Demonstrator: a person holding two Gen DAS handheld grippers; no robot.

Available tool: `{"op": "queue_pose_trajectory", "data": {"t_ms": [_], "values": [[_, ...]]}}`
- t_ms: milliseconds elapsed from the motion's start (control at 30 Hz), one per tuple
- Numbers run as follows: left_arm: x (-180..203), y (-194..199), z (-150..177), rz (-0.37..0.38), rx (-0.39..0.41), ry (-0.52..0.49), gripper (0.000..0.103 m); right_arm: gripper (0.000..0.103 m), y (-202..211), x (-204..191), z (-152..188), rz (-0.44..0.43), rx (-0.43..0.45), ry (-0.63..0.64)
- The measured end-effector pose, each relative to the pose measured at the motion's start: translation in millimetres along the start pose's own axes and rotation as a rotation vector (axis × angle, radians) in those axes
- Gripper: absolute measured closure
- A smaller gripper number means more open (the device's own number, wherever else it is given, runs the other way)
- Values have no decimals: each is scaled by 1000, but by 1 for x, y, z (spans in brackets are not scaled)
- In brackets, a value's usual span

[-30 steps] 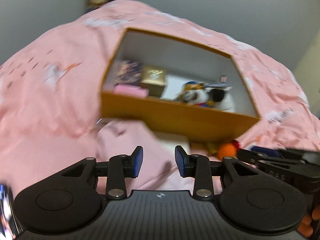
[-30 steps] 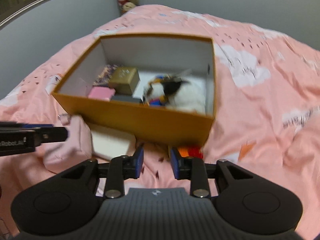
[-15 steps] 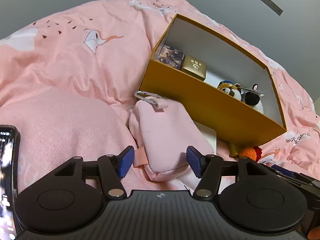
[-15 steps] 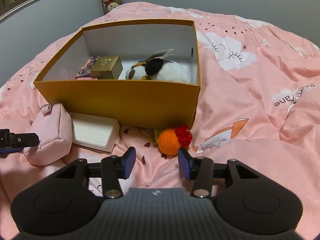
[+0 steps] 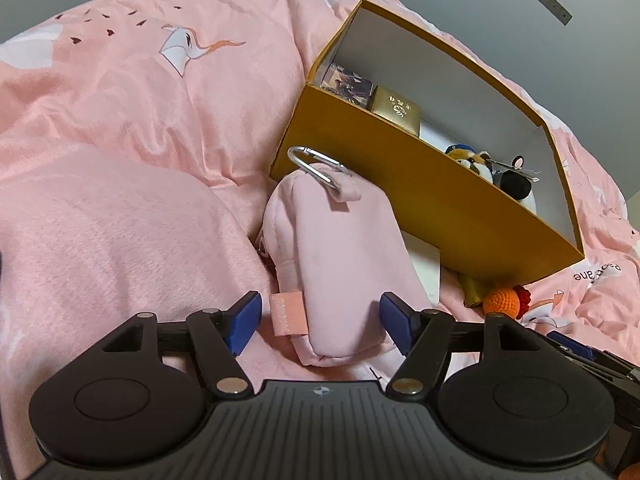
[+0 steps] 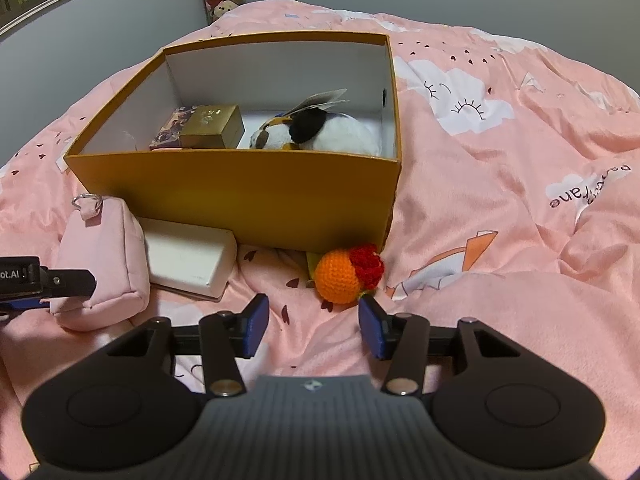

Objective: Organize objects
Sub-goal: 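Move the left tool to the pink pouch while the right tool approaches the orange crocheted toy, then close the left tool on the pink pouch while the right tool grasps the orange crocheted toy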

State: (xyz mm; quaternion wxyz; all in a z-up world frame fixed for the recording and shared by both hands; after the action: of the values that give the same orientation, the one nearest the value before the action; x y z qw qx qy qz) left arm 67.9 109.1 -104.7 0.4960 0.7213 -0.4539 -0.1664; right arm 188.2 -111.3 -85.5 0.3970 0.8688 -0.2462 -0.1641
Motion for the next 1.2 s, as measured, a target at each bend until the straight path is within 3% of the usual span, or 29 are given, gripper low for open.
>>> {"op": "queue_pose_trajectory", "data": {"t_ms": [300, 367, 467, 767, 967, 1200], "values": [[1, -14, 0, 43, 7, 13, 26, 50, -3, 2, 3, 3, -12, 3], [2, -15, 0, 55, 17, 13, 39, 50, -3, 2, 3, 1, -12, 4], [3, -13, 1, 65, 27, -4, 49, 50, -4, 2, 4, 0, -16, 9], [9, -2, 6, 100, 89, -73, 72, 50, -8, 7, -1, 9, -13, 6], [22, 0, 7, 76, 115, -151, 75, 51, -17, 17, -12, 55, -1, 2], [30, -5, 8, 57, 102, -174, 75, 51, -40, 23, -16, 76, -12, 14]]}}
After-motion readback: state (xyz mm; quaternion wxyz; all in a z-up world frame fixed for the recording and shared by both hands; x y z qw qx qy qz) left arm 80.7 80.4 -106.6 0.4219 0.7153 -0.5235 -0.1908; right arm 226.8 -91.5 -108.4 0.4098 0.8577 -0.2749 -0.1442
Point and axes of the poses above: each gripper's, at about its wrist camera, not at the fingertips, and y roughly against the way its jaws point, x to its right, z to its underside, the point moved 2 cm from there along -y, roughly the way its jaws point, and after that the axes turned 8 degrees about -z, right-handed, at the moved point
